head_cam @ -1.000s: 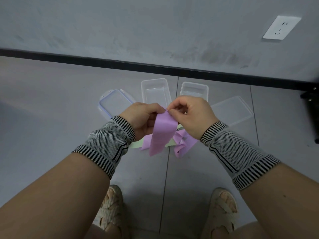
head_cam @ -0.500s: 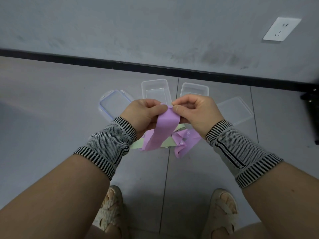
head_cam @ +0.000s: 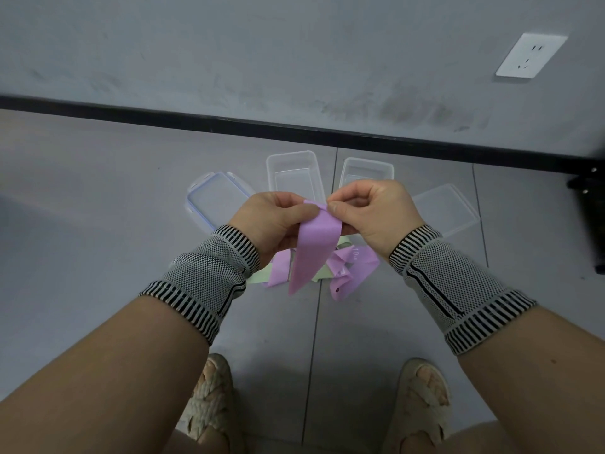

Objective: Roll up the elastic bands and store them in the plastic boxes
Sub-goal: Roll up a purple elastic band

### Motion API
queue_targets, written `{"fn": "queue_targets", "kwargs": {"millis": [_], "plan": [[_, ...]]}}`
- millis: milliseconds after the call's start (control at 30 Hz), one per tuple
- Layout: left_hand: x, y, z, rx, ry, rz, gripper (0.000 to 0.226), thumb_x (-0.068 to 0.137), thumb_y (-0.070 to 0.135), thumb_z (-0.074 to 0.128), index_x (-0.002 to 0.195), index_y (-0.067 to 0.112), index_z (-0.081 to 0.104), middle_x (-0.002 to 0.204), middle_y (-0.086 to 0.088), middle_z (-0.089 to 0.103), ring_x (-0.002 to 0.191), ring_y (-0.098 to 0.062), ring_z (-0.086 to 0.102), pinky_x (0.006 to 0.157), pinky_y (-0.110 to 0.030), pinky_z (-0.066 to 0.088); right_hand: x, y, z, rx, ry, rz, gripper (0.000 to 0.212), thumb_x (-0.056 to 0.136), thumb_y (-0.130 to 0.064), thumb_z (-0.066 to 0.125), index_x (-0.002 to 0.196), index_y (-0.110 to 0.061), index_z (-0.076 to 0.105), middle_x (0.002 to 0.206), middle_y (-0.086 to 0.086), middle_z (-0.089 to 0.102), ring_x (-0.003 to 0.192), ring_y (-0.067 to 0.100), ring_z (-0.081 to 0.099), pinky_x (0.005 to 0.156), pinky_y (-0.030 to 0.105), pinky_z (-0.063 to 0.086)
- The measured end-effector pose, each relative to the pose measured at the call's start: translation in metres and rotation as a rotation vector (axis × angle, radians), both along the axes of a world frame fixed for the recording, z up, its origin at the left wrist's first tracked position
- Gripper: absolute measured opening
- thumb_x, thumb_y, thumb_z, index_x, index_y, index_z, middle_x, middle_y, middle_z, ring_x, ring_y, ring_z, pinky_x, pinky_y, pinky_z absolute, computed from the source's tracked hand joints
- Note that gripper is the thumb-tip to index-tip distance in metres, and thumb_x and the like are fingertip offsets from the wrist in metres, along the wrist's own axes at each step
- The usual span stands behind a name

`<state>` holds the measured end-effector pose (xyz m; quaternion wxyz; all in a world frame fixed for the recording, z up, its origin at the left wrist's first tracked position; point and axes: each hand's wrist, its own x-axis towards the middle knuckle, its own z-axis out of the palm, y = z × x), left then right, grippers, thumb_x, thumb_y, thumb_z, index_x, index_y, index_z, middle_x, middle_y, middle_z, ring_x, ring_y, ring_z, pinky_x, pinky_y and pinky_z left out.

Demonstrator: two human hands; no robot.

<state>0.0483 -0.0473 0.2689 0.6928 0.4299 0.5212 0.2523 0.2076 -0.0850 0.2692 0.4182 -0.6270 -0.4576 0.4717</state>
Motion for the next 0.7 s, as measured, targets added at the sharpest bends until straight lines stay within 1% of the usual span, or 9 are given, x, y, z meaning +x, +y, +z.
{"fn": "queue_targets", "kwargs": {"millis": [67, 167, 300, 400, 433, 500, 567, 633, 700], "plan": [[-0.0001, -0.0004, -0.0003, 0.001, 0.01, 0.015, 0.003, 0.086, 0.004, 0.062, 0.083, 0.004, 0.062, 0.086, -0.018, 0.064, 0.082, -0.029, 0.059, 0.077, -0.039, 0.052, -0.0005, -0.0008, 0.0002, 0.003, 0.006, 0.014, 0.011, 0.082, -0.001, 0.07, 0.079, -0.011, 0.069, 0.078, 0.015, 0.071, 0.07, 0.026, 0.071, 0.067, 0.039, 0.06], [-0.0011, 0.0, -0.0015, 0.012, 0.017, 0.026, 0.006, 0.086, 0.006, 0.062, 0.08, 0.005, 0.062, 0.087, -0.02, 0.062, 0.082, -0.029, 0.058, 0.073, -0.035, 0.052, -0.0027, -0.0023, 0.0006, 0.014, 0.014, 0.04, 0.009, 0.08, 0.0, 0.072, 0.084, -0.008, 0.068, 0.08, 0.018, 0.07, 0.072, 0.028, 0.07, 0.067, 0.037, 0.06], [-0.0007, -0.0012, -0.001, 0.047, 0.034, -0.016, 0.006, 0.085, 0.008, 0.066, 0.083, 0.004, 0.063, 0.078, -0.012, 0.065, 0.069, -0.023, 0.06, 0.063, -0.029, 0.054, -0.0017, -0.0014, 0.0002, 0.036, -0.036, 0.03, 0.009, 0.082, -0.001, 0.069, 0.079, -0.01, 0.069, 0.073, 0.014, 0.07, 0.068, 0.031, 0.07, 0.067, 0.042, 0.06], [0.0016, -0.0035, -0.0025, 0.079, 0.1, -0.064, 0.027, 0.076, 0.011, 0.075, 0.092, -0.007, 0.062, 0.084, -0.019, 0.063, 0.077, -0.026, 0.058, 0.078, -0.045, 0.051, -0.0005, -0.0019, 0.0004, 0.043, -0.067, 0.022, 0.013, 0.082, -0.001, 0.069, 0.078, -0.013, 0.069, 0.071, 0.011, 0.07, 0.064, 0.029, 0.07, 0.065, 0.041, 0.06], [0.0019, -0.0041, -0.0018, 0.069, 0.102, -0.062, 0.033, 0.074, 0.014, 0.075, 0.093, -0.009, 0.061, 0.086, -0.021, 0.061, 0.079, -0.027, 0.056, 0.08, -0.047, 0.049, -0.0005, -0.0022, 0.0004, 0.048, -0.071, 0.021, 0.014, 0.082, -0.001, 0.068, 0.078, -0.014, 0.069, 0.071, 0.012, 0.07, 0.063, 0.028, 0.069, 0.064, 0.04, 0.06], [0.0016, -0.004, -0.0001, 0.024, 0.076, -0.027, 0.031, 0.079, 0.011, 0.071, 0.097, -0.012, 0.061, 0.089, -0.024, 0.059, 0.081, -0.029, 0.054, 0.079, -0.044, 0.045, -0.001, -0.0028, 0.0006, 0.061, -0.072, 0.024, 0.017, 0.083, 0.0, 0.067, 0.078, -0.016, 0.068, 0.072, 0.014, 0.07, 0.061, 0.024, 0.068, 0.062, 0.035, 0.06], [0.0, -0.0023, -0.0012, -0.028, 0.047, -0.01, 0.027, 0.086, 0.006, 0.063, 0.102, -0.015, 0.059, 0.089, -0.024, 0.061, 0.079, -0.029, 0.057, 0.075, -0.038, 0.048, -0.0023, -0.0027, -0.0006, 0.101, -0.121, 0.044, 0.02, 0.082, 0.0, 0.068, 0.076, -0.019, 0.069, 0.069, 0.01, 0.07, 0.057, 0.018, 0.067, 0.061, 0.031, 0.059], [-0.0012, -0.0016, -0.0012, -0.066, 0.021, 0.001, 0.015, 0.087, 0.004, 0.059, 0.093, -0.008, 0.064, 0.079, -0.017, 0.065, 0.067, -0.025, 0.06, 0.063, -0.029, 0.052, -0.0044, -0.0027, -0.0027, 0.16, -0.236, 0.082, 0.022, 0.082, -0.004, 0.069, 0.073, -0.023, 0.07, 0.066, 0.002, 0.068, 0.055, 0.011, 0.064, 0.061, 0.027, 0.057], [-0.0023, -0.0014, -0.0004, -0.106, 0.008, 0.023, 0.008, 0.086, 0.003, 0.059, 0.081, 0.001, 0.066, 0.069, -0.011, 0.066, 0.061, -0.022, 0.061, 0.056, -0.025, 0.053, -0.0066, -0.0028, -0.0029, 0.194, -0.316, 0.132, 0.015, 0.082, -0.007, 0.069, 0.076, -0.022, 0.072, 0.064, -0.005, 0.066, 0.056, 0.007, 0.062, 0.062, 0.024, 0.056]]}}
